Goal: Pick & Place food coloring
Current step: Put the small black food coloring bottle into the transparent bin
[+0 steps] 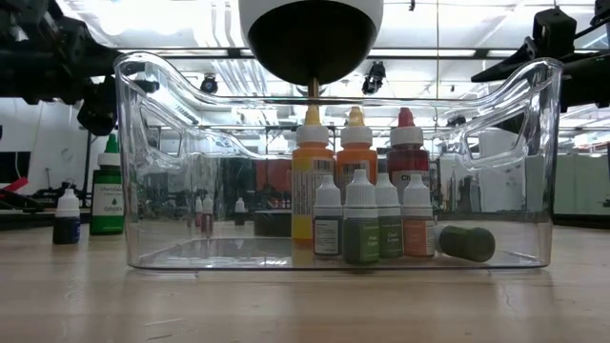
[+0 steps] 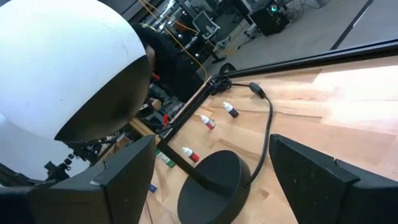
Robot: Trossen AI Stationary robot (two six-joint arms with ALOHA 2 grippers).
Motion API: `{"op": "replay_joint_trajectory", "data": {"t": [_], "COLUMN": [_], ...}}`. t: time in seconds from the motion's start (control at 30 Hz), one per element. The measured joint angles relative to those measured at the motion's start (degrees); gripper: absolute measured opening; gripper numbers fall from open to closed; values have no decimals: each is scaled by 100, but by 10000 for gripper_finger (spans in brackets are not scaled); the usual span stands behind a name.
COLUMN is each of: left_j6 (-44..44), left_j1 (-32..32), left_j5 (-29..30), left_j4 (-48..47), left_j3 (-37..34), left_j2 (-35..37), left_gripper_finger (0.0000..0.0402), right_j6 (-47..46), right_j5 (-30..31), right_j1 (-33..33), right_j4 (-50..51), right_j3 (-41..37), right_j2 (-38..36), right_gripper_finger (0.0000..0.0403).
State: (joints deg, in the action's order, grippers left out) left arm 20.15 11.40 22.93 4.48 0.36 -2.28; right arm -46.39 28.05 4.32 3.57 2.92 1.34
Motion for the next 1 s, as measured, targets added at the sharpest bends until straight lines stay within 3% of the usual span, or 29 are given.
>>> {"op": "replay_joint_trajectory", "data": {"t": [0.2,0.5,0.7,0.83,1.0], "left_j6": [1102,2009,2552,2355,1810], "left_j1": [-5,-3,-3,5,4], "left_j5": [236,-118,-150,-543,-576], "left_j4": [27,342,-88,-340,-1132], "left_j3": [0,0,0,133,856], "left_j2": [-49,-42,-84,-328,-843], "left_gripper_finger": [161,161,161,176,234], "right_j6": [2,-4,0,1,0], "right_j5": [0,2,2,2,2], "right_j1": [0,0,0,1,2], "right_j4": [0,2,2,4,4], "right_j3": [0,0,0,0,0], "right_j2": [0,-9,-9,-9,-2], "right_gripper_finger": [309,304,304,309,309]}}
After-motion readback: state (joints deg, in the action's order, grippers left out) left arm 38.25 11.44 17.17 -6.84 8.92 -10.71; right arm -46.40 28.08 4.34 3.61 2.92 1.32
